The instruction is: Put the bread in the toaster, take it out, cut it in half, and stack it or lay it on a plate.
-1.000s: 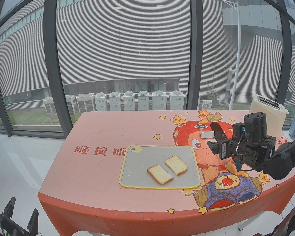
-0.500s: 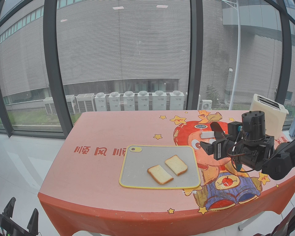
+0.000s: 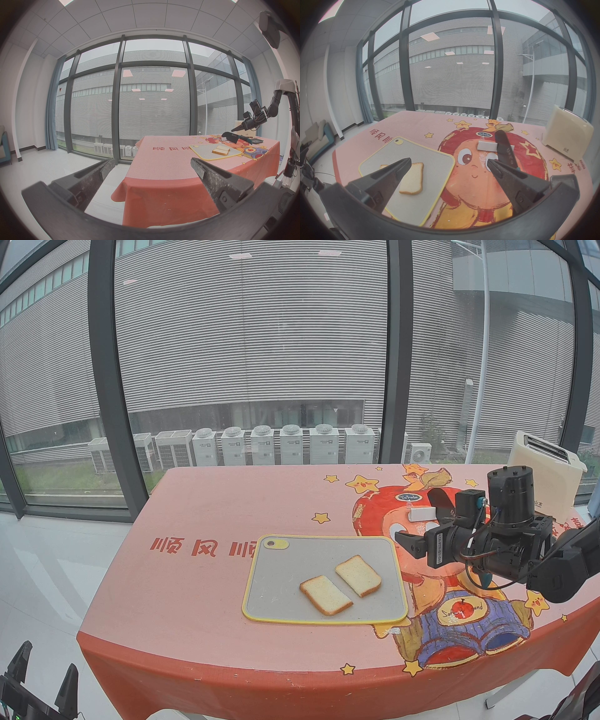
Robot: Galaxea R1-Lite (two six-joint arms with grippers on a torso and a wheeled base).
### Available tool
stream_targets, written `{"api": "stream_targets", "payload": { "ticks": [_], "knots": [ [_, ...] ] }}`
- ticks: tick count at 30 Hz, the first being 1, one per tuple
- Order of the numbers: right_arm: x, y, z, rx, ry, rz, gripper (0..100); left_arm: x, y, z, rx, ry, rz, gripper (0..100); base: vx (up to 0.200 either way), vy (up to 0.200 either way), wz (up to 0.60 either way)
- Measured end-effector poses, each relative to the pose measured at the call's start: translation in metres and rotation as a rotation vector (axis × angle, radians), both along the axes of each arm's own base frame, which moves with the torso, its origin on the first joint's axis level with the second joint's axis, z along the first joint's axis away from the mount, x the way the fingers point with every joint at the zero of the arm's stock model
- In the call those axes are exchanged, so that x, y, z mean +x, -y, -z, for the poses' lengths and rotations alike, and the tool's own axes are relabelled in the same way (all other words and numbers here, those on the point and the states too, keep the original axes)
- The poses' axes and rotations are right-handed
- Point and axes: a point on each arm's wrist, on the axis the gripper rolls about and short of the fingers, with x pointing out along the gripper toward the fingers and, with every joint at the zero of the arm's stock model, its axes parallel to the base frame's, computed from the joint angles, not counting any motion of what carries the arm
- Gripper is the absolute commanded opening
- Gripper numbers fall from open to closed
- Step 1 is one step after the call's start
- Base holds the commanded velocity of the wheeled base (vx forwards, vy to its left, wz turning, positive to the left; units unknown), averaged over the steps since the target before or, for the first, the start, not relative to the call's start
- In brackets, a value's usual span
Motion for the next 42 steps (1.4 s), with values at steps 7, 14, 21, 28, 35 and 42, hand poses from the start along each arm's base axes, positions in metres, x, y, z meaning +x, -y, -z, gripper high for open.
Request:
{"api": "stream_targets", "payload": {
  "ticks": [7, 14, 21, 28, 35, 42],
  "knots": [
    [0.002, -0.002, 0.009, -0.018, -0.023, -0.004, 100, 0.0, 0.0, 0.0, 0.0, 0.0, 0.0, 100, 0.0, 0.0, 0.0],
    [0.0, -0.009, 0.023, -0.053, -0.063, -0.021, 100, 0.0, 0.0, 0.0, 0.0, 0.0, 0.0, 100, 0.0, 0.0, 0.0],
    [-0.004, -0.019, 0.035, -0.075, -0.087, -0.046, 100, 0.0, 0.0, 0.0, 0.0, 0.0, -0.001, 100, 0.0, 0.0, 0.0],
    [-0.002, -0.022, 0.043, -0.092, -0.093, -0.035, 100, 0.0, 0.0, 0.0, 0.0, 0.0, -0.001, 100, 0.0, 0.0, 0.0],
    [0.003, -0.025, 0.049, -0.089, -0.076, -0.024, 100, 0.0, 0.0, 0.0, 0.0, 0.0, -0.001, 100, 0.0, 0.0, 0.0],
    [0.007, -0.027, 0.057, -0.099, -0.077, -0.013, 100, 0.0, 0.0, 0.0, 0.0, 0.0, 0.0, 100, 0.0, 0.0, 0.0]
  ]
}}
